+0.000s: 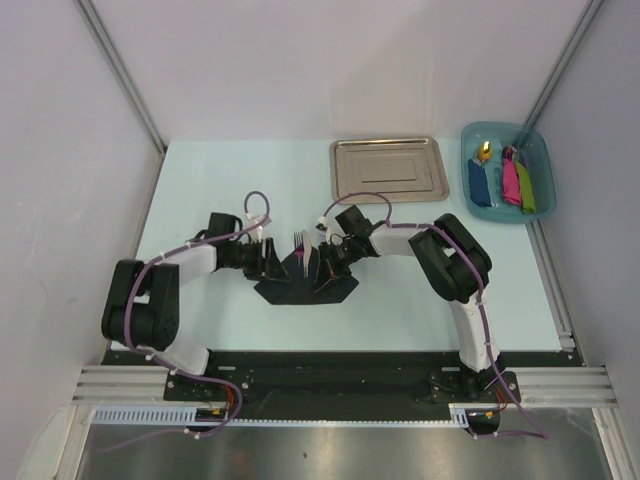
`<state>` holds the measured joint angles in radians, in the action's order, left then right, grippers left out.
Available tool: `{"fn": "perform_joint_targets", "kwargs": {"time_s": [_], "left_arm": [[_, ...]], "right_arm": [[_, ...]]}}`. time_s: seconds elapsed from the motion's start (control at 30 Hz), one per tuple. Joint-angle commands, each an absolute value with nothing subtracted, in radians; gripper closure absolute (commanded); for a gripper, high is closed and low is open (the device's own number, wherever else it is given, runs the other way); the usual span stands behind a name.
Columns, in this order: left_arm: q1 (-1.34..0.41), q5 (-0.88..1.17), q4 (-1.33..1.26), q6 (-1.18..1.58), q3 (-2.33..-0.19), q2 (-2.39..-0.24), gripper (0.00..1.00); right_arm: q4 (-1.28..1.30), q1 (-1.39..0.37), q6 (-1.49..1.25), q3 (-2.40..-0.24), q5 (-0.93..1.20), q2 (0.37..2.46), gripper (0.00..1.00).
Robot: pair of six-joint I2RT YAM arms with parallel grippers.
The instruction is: Place the utensils on the paper napkin and roll it up
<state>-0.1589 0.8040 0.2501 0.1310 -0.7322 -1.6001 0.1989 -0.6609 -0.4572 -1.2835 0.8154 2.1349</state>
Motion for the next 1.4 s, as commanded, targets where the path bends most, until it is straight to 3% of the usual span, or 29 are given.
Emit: {"fn": "perform_joint_targets", "kwargs": {"time_s": [0.0,0.2,0.43,0.9,1.37], "left_arm": [[-0.043,0.762,0.294,0.106,-0.724,-1.482,0.44],[0.061,0.638,0.472,0.041,-0.752,-1.502,0.35],[0.069,0.571,0.497,0.066,-0.779,-1.603,0.35],[-0.034,0.799,0.368,0.095,-0.782,-1.743,0.40],[-0.077,0.876,0.112,0.204,-0.798,-1.788,0.33]], "right_arm": [[0.210,-0.667,-0.431,-1.304,0.744,2.164,0.92],[0.212,-0.670,-0.436,-1.305,0.747,2.164,0.92],[0.213,-0.672,-0.439,-1.308,0.749,2.164,0.92],[0.216,-0.666,-0.437,-1.313,0.746,2.172,0.92],[0.221,-0.666,-0.439,-1.324,0.747,2.183,0.92]]}}
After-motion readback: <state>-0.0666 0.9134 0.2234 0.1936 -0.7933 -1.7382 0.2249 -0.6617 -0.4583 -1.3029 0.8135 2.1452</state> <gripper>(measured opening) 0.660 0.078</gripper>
